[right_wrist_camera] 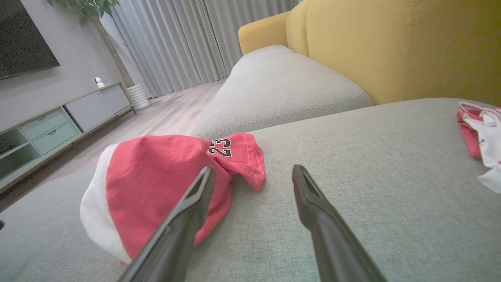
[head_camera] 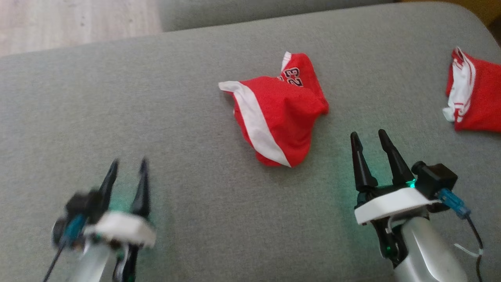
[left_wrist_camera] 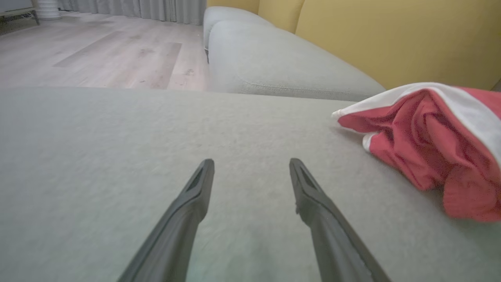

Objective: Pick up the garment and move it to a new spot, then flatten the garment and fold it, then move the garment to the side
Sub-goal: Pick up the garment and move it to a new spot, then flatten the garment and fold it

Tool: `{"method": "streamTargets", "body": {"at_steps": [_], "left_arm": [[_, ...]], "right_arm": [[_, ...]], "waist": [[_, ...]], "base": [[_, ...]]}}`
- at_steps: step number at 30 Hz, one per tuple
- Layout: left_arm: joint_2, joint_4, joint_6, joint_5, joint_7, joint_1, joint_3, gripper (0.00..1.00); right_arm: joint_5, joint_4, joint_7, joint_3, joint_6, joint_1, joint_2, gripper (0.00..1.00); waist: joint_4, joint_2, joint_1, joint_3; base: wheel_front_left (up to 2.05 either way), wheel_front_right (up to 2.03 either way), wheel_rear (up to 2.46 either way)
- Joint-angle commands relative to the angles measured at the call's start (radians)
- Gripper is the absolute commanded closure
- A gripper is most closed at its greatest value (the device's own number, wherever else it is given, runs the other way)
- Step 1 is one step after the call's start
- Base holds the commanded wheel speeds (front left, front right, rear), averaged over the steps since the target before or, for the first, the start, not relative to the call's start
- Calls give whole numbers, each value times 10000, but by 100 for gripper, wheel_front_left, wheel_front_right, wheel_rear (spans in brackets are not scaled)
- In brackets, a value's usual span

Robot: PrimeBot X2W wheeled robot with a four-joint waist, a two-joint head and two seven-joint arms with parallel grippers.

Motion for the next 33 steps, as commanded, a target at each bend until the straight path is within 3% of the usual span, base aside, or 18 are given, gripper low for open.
{"method": "streamTargets", "body": {"at_steps": [1, 5, 10, 19, 24, 30, 33], "left_arm": [[248, -448, 60, 222, -107, 7, 635, 0], [-132, -1272, -104, 1211, -107, 1600, 1900, 0], [-1067, -2016, -431, 2218, -108, 2958, 3034, 0], [-1806, -1681, -1064, 3101, -108, 3217, 3508, 0], [-1930, -1581, -1186, 3296, -108, 2837, 3339, 0], [-1991, -1230, -1236, 3214, -108, 2419, 2723, 0], [-1995, -1142, -1241, 2970, -108, 2344, 2521, 0]], "right_arm": [[-59, -296, -65, 122, -9, 114, 39, 0], [-154, -201, -65, -88, -9, 410, 39, 0], [-269, 3, -65, -84, -9, 836, 39, 0], [-76, 7, -65, 368, -9, 891, 39, 0], [-14, 386, 72, 1364, -9, -638, 39, 0], [-548, 1357, 1602, 2080, -9, -3522, 39, 0], [-578, 1742, 2044, 2181, -9, -4190, 39, 0]], "waist": [[202, 0, 0, -203], [551, 0, 0, -531], [892, 0, 0, -851], [1185, 0, 0, -918], [1548, 0, 0, -708], [2341, 0, 0, -309], [2575, 0, 0, -197]], "base": [[0, 0, 0], [0, 0, 0], [0, 0, 0], [0, 0, 0], [0, 0, 0], [0, 0, 0], [0, 0, 0]]}}
